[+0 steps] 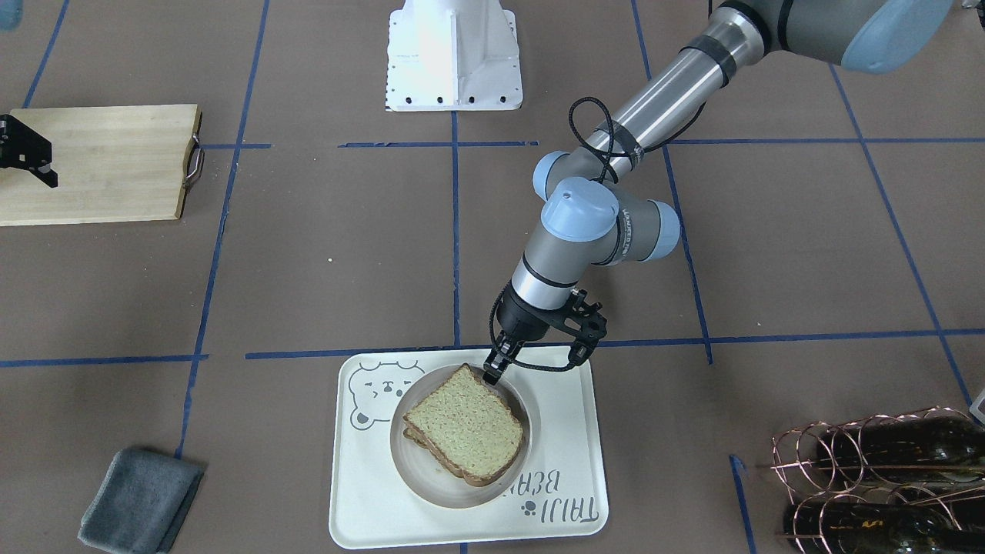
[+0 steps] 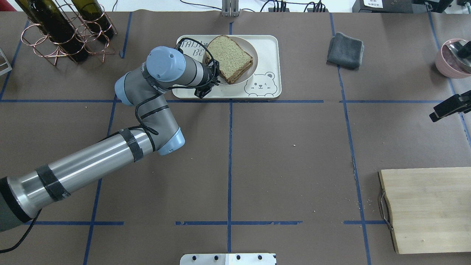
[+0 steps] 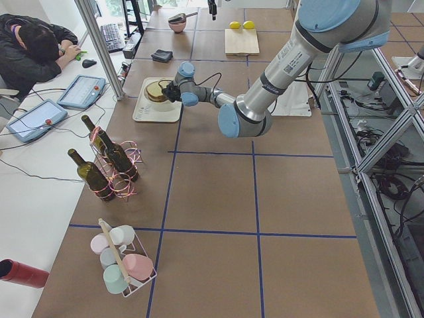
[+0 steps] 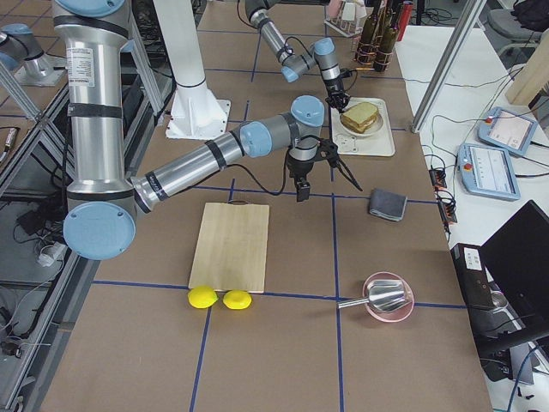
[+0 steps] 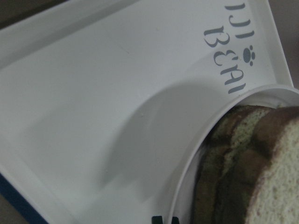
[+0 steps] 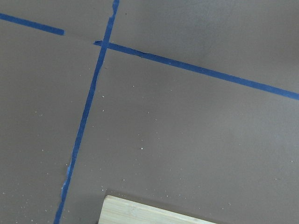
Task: Make sandwich and place on tray
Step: 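Carry the plate with the left gripper onto the white tray, then open the left gripper and release the plate on the tray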
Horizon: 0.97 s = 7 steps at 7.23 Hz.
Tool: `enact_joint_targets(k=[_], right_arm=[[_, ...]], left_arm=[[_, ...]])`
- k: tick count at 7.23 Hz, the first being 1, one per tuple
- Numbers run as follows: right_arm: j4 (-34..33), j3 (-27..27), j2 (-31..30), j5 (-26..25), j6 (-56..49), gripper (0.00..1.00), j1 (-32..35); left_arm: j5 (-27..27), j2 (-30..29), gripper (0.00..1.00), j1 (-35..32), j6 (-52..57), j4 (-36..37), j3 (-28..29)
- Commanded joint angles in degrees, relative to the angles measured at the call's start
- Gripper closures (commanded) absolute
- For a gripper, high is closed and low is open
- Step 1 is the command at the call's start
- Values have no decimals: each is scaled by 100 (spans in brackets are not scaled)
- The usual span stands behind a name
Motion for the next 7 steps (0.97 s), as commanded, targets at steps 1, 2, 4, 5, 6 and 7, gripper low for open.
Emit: enact_joint_targets(k=[1, 2, 4, 5, 6, 7], right_arm=[[1, 2, 9, 23, 0, 0, 10], [1, 2, 9, 23, 0, 0, 10], [1, 2, 27, 14, 0, 0, 10], [1, 2, 27, 14, 9, 0, 19], [1, 2, 35, 14, 0, 0, 19], [1, 2, 36, 23, 0, 0, 45]], left_arm=[[52, 8, 74, 5, 44, 0, 59], [53, 8, 73, 5, 61, 0, 59], [35, 34, 73, -56, 376, 35, -28], [-43, 148, 73, -143, 526, 70, -263], [-174, 497, 73, -179, 562, 288, -770], [-472, 753, 52, -197, 972, 699, -1298]])
